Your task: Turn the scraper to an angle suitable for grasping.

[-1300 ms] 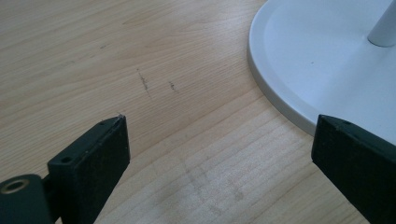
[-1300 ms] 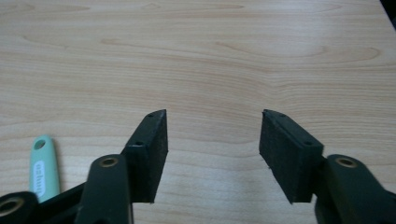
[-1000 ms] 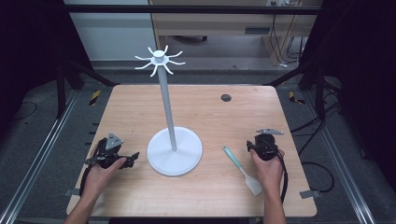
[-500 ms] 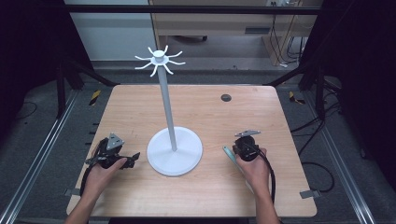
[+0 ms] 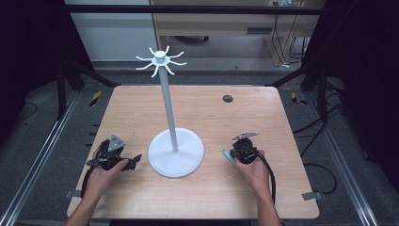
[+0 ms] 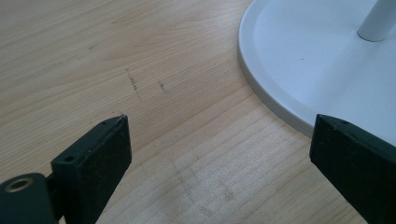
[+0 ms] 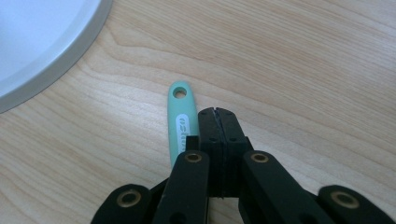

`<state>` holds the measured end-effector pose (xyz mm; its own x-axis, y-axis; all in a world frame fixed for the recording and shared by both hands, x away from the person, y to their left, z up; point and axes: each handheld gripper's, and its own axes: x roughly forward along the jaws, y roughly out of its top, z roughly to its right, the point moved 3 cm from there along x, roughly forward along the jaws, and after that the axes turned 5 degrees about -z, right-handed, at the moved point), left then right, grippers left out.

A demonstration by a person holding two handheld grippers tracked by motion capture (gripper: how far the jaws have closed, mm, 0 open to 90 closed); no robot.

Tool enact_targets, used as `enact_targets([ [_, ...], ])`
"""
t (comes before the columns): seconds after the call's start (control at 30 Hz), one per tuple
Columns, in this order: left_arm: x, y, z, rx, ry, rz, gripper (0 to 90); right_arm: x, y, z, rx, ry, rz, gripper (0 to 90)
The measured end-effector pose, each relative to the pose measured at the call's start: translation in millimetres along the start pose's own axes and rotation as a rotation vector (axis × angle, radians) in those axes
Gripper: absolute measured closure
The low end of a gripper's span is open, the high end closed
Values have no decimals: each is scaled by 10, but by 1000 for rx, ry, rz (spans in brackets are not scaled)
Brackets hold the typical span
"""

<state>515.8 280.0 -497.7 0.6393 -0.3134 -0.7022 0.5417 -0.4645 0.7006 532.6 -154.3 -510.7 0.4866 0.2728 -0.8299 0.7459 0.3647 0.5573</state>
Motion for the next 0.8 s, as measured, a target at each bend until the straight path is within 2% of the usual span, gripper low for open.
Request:
enact_targets([
  [0.07,1,-1,3,2,0,-1,51,-5,-4,-35,4,32,-3,900],
  [0.13,2,0,6,3,0,-1,52,-11,-10,-66,-10,40,-8,900],
  [0.3,-3,-4,2,3,2,-1,52,-88,29,-84,-44,14,7,900],
  [0.4,-7,-9,-4,-2,3,-1,51,-143,56,-113,-38,30,7,900],
  [0.43,-10,-10,-8,1,4,-5,51,-175,80,-151,-61,30,-9,886],
  [0.53,-9,-10,-6,0,3,-4,51,-199,110,-185,-71,33,-32,863],
  [0.57,-8,-10,-2,-2,2,-2,51,-213,158,-198,-93,24,-59,830],
  [0.63,-11,-10,0,2,-1,-4,51,-216,175,-203,-98,23,-70,814],
  [0.67,-12,-9,1,1,-2,-2,51,-218,224,-207,-117,15,-95,792],
  [0.73,-10,-9,0,1,-4,-3,51,-216,238,-220,-113,11,-108,784],
  [0.8,-8,-9,-1,0,-6,-1,51,-203,265,-226,-132,5,-130,759],
])
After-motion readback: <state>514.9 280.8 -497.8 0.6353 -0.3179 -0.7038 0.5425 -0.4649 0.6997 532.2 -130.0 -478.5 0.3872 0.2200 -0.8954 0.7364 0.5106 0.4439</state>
